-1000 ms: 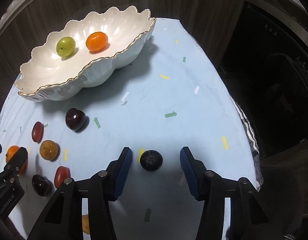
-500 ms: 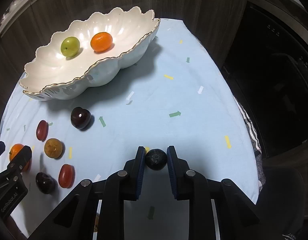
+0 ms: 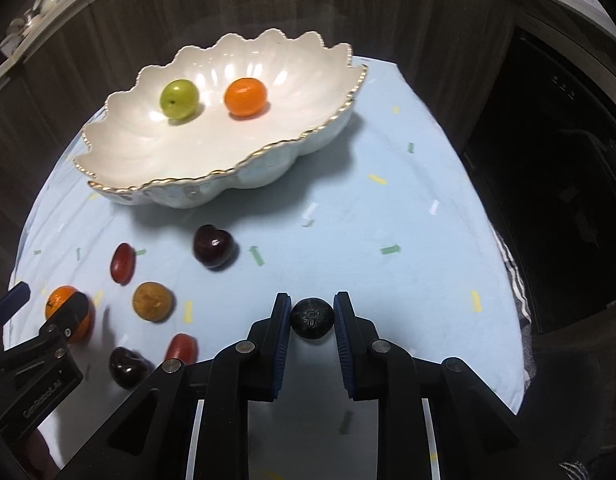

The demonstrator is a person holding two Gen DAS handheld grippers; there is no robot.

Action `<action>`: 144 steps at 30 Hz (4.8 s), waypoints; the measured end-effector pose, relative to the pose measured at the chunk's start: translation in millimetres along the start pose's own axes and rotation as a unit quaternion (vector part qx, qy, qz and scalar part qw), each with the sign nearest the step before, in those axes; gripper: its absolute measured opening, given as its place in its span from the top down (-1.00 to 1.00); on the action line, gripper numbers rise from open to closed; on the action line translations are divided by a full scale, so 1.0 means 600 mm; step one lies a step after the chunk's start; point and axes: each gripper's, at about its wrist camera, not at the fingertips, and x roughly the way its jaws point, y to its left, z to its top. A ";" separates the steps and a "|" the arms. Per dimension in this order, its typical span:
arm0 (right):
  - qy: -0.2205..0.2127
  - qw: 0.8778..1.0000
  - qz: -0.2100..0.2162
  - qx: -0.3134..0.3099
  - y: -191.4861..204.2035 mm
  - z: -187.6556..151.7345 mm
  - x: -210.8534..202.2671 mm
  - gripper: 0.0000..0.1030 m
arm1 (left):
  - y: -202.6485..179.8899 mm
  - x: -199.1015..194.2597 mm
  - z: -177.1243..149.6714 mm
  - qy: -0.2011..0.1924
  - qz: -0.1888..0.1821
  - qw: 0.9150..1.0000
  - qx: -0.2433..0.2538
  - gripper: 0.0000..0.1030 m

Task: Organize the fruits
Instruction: 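Grasp the blueberry with the right tool while the left tool grasps the other mandarin, then carry the mandarin and blueberry toward the white bowl with both tools, then open the left tool over the bowl while the right tool releases the blueberry, then move both open tools back toward the fruits on the cloth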

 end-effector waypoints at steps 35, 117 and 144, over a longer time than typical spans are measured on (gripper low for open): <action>-0.011 1.000 0.012 -0.009 0.007 0.011 -0.018 0.55 | -0.005 -0.002 0.000 0.014 -0.037 0.999 0.009 0.11; -0.072 0.996 0.001 -0.054 0.022 0.250 0.020 -0.61 | -0.034 0.053 0.262 -0.007 -0.064 0.998 0.029 -0.68; -0.082 0.996 -0.008 -0.030 -0.004 0.117 -0.095 -0.61 | -0.034 -0.085 0.133 -0.033 -0.070 0.995 0.054 -0.74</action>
